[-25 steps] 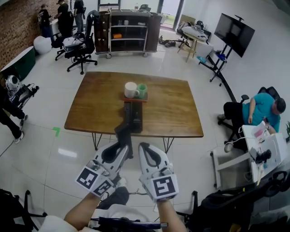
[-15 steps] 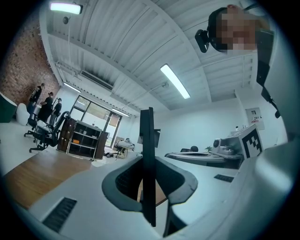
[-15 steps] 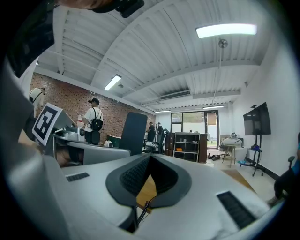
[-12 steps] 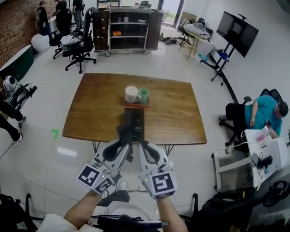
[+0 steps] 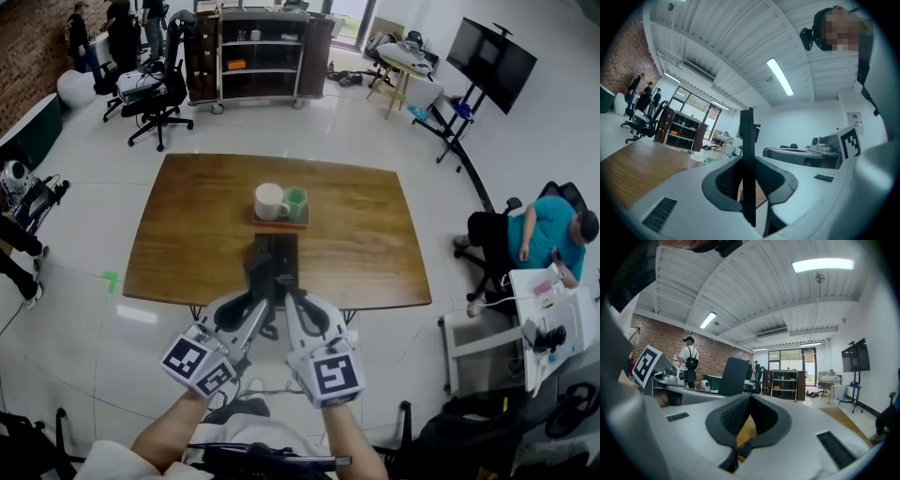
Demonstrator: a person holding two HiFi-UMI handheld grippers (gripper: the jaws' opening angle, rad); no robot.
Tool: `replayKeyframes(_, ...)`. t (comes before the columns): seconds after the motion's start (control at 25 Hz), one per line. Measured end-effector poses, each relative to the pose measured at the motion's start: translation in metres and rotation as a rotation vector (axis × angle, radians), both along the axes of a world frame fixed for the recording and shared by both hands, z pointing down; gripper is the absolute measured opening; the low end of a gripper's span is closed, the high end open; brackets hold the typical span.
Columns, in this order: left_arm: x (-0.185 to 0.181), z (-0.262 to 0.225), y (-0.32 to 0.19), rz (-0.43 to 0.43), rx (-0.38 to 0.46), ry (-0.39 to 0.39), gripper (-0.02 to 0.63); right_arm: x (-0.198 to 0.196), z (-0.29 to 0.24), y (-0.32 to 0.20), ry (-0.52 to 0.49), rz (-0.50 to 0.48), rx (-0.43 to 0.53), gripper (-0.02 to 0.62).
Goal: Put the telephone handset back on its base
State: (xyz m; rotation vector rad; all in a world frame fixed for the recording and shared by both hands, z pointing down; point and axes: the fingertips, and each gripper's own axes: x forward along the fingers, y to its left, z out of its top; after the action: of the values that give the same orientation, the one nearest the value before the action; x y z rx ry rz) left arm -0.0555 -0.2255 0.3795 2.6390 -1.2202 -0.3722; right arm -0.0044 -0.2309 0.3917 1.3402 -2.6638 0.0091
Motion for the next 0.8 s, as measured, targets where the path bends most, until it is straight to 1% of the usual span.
replayKeyframes(0.08,-0.003,0.010,-0.010,0.008,-0.030,0.010,0.072,-0.002,0.004,-0.008,-0.013,0.006,-0.013,0.000)
replayKeyframes(0.24,-0.009,0.031,-0.029,0.022,-0.083,0.016,0.072,-0.005,0.013,-0.021,0.003,0.010,-0.021,0.000)
replayKeyframes(0.4,-0.012,0.051,-0.047,0.041,-0.137,0.029,0.072,-0.008,0.019,-0.032,-0.021,0.039,-0.035,0.000)
replayKeyframes(0.56,-0.013,0.072,-0.064,0.058,-0.201,0.043,0.072,-0.012,0.026,-0.039,-0.013,0.044,-0.044,0.000)
replayKeyframes(0.8,-0.018,0.110,-0.096,0.091,-0.308,0.088,0.072,-0.009,0.034,-0.045,-0.007,0.064,-0.066,0.000)
